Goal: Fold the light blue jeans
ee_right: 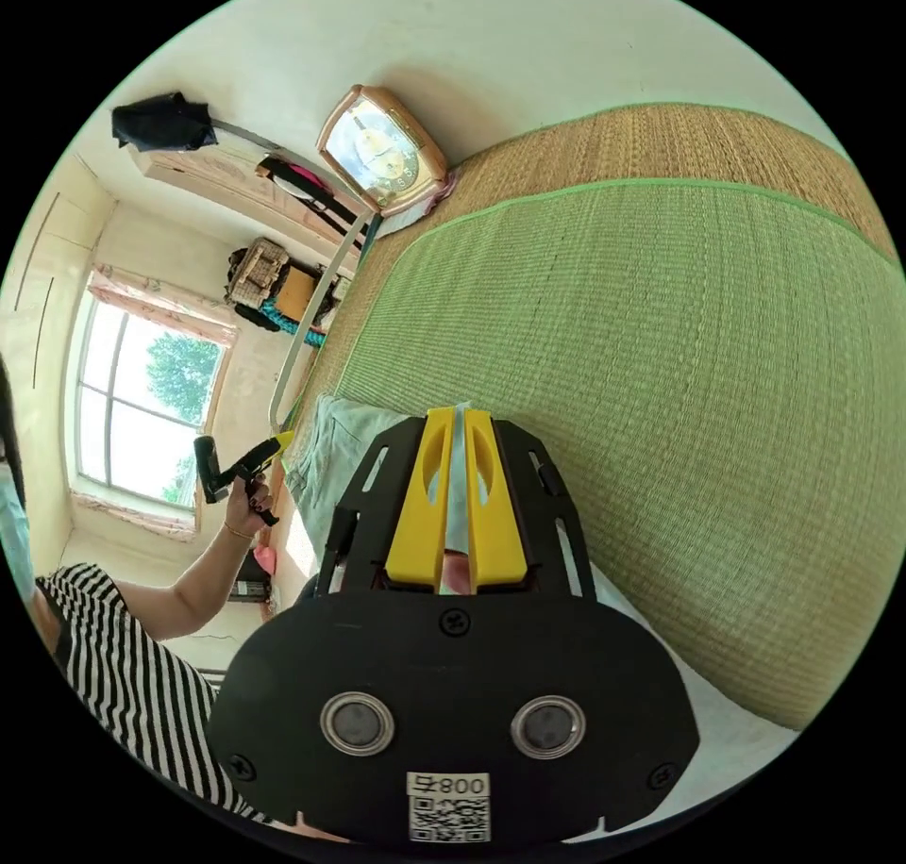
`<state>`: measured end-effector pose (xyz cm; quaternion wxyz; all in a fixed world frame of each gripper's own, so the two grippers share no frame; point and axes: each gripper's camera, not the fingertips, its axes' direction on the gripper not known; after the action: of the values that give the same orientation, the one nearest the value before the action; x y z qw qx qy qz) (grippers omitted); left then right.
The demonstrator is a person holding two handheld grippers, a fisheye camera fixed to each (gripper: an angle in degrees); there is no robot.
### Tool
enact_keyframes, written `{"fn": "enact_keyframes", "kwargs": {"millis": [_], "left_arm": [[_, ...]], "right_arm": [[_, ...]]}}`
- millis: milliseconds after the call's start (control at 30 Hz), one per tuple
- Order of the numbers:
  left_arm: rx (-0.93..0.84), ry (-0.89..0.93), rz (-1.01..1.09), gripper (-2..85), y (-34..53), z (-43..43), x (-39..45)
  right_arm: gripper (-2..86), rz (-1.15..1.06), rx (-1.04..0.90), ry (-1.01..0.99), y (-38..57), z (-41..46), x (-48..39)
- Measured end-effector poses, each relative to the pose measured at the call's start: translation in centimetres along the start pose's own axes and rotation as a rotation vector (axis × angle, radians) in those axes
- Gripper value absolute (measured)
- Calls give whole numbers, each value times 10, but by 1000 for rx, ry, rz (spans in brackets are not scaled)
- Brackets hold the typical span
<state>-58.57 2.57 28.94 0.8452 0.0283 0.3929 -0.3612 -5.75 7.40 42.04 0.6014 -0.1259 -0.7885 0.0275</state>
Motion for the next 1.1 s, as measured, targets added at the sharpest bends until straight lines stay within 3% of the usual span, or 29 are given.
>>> {"fn": "enact_keyframes", "kwargs": {"millis": [100, 167, 300, 333, 400, 533, 667, 767, 933, 1000, 1100], "left_arm": [[-114, 29, 53, 41, 23, 20, 22], [-208, -50, 60, 29, 41, 38, 27], [-210, -42, 7, 12, 56, 48, 20], [-216, -42, -8, 11, 53, 50, 22], [-193, -50, 20, 12, 46, 52, 33], [-140, 119, 175, 41, 8, 84, 82], [-217, 256, 361, 91, -49, 159, 140], [-323, 251, 457, 103, -82, 218, 172], [-525, 218, 542, 82, -96, 286, 193], [-514, 228, 567, 67, -93, 288, 196], [-415, 256, 618, 54, -81, 275, 201]], "right_arm": [[19, -157, -110, 20, 50, 6, -53], [17, -220, -266, 16, 101, 32, -84], [9, -271, -480, 113, 170, 81, -102], [7, -269, -394, 88, 179, 74, -103], [7, -237, -405, 51, 180, 74, -100], [11, -234, -361, 9, 169, 53, -96], [42, -210, -165, 157, 130, 1, -75], [81, -213, -98, 263, 97, -27, -50], [97, -229, -174, 297, 58, -28, -12], [83, -214, -245, 211, 53, -22, -1], [40, -280, -204, 185, 66, -35, -11]]}}
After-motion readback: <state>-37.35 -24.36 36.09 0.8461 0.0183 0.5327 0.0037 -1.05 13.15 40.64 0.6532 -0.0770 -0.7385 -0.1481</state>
